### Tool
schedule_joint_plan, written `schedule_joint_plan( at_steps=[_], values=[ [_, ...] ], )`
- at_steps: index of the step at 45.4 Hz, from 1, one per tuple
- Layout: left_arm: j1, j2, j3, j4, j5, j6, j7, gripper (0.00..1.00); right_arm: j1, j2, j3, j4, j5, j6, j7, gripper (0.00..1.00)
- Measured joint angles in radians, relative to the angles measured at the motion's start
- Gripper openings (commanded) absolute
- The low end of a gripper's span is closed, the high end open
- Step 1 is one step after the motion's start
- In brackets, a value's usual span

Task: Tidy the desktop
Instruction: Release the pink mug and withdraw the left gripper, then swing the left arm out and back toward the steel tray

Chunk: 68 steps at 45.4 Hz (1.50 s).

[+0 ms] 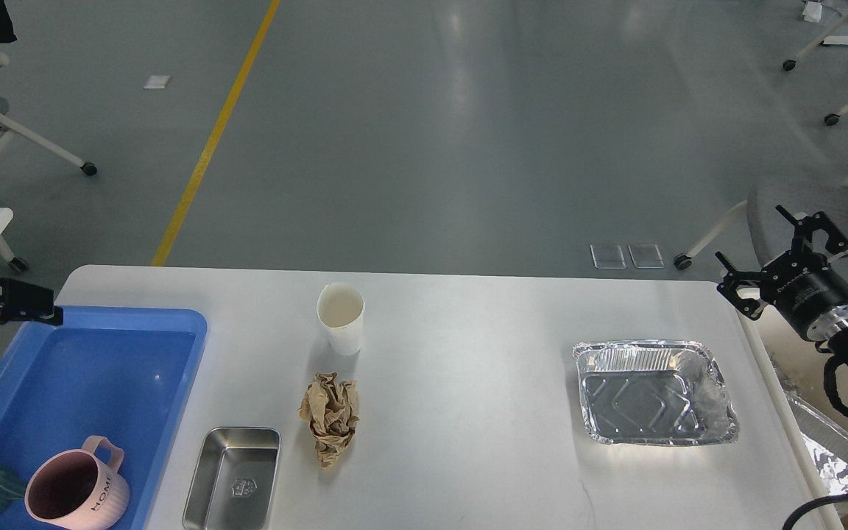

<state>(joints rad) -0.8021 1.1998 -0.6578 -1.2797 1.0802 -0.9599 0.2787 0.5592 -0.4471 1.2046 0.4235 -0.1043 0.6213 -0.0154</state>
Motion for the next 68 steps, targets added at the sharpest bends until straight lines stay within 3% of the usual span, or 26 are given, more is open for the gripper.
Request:
schedule_joint_plan(
  at_steps=[10, 27, 44, 54, 61, 68],
  values=[
    [0.001, 0.047, -0.201, -0.045, -0.033, 0.0, -0.002, 0.96, 0.005, 0.002, -0.004, 0.0, 0.0, -0.003, 0.0, 1.0],
    [-0.002, 0.148, -0.378, -0.128, -0.145, 0.0, -0.014, 0.96, 0.005, 0.002, -0.007, 0.001, -0.002, -0.003, 0.0, 1.0],
    [-0.14, 0.219, -0.409, -0.213, -0.261, 0.0, -0.022, 0.96, 0.005, 0.005, -0.008, 0.001, -0.003, -0.005, 0.0, 1.0],
    [-0.194, 0.227, -0.4, -0.234, -0.269, 0.0, -0.059, 0.96, 0.005, 0.007, -0.008, 0.001, -0.003, -0.005, 0.0, 1.0],
    [-0.199, 0.22, -0.397, -0.232, -0.271, 0.0, -0.075, 0.85, 0.005, 0.008, -0.008, 0.001, -0.003, -0.005, 0.0, 1.0],
    [-0.194, 0.21, -0.391, -0.222, -0.272, 0.0, -0.149, 0.62, 0.005, 0.008, -0.008, 0.004, -0.003, -0.005, 0.0, 1.0]
  ],
)
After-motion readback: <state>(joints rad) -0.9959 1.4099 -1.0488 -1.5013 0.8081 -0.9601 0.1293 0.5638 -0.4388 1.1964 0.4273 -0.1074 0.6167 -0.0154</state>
